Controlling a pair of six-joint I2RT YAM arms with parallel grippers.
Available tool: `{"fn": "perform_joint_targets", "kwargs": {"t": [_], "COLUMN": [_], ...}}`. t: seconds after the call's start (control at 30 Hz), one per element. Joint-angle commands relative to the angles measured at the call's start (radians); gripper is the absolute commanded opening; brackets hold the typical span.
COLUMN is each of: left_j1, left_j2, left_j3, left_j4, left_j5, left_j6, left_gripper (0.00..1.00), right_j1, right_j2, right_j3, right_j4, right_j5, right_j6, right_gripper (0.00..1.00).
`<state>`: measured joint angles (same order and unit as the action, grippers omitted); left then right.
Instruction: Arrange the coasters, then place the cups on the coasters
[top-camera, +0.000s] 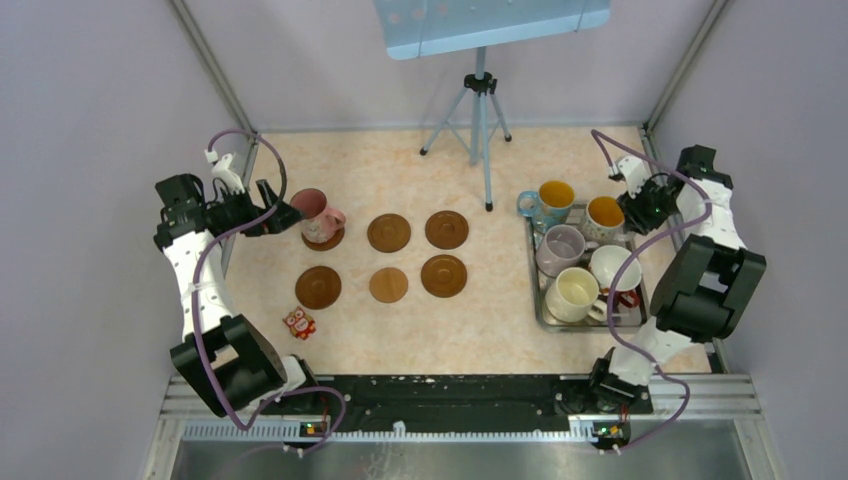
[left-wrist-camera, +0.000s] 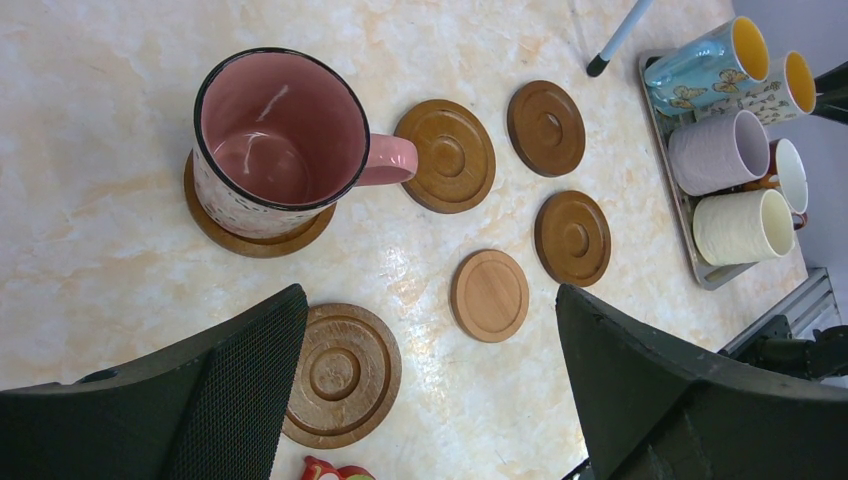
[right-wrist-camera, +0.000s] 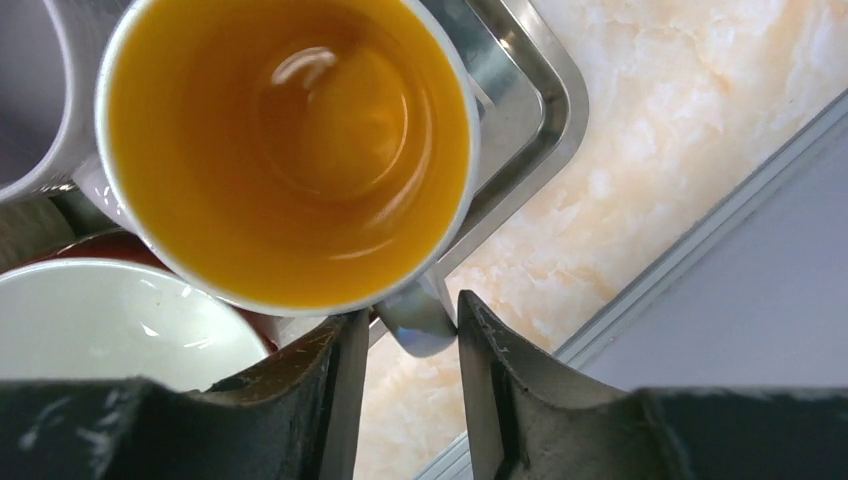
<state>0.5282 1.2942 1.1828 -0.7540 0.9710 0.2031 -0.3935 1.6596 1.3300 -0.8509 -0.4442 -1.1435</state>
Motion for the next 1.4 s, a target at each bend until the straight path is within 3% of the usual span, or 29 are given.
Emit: {"fn": "perform_joint_targets", "kwargs": {"t": [0.0,0.27,0.67,0.83,0.97,1.37], "left_j1": [-0.004,-0.004,-0.004,-0.004,-0.004,-0.004], "left_j2": [-0.024,-0.021,-0.023,-0.024,-0.023,-0.019], "left_j3": [-0.009,-0.011,-0.019,-0.019,-0.020,-0.019], "left_j4": [0.035,0.038,0.041,0.039,0.041,0.040], "left_j5": [0.014,0.018,0.013,0.010,0.006,0.001], "left_j6": [-0.006,-0.007,-0.013,-0.012,-0.012,-0.006], "left_gripper": [0.99,0.99,0.99,0.99,0.99,0.99], "right_j1": [-0.004,-0.004,-0.004,-0.005,-0.012,-0.022], "right_j2": [0.053,0.077,0.120,0.151,0.134,-0.033], "right_j3": [0.081,0.074,0.068,0.094,0.089,-0.062], "right_j4": [-0.070,-0.066,-0.105,-0.080,-0.023,0.308], "right_j5": [-0.025,-0.032,-0.151,-0.166,-0.172,-0.136], "right_j6": [0.000,-0.023,-0.033,0.020,0.067,0.205], "right_gripper": [0.39,0.42,0.37,0.25,0.01,0.00]}}
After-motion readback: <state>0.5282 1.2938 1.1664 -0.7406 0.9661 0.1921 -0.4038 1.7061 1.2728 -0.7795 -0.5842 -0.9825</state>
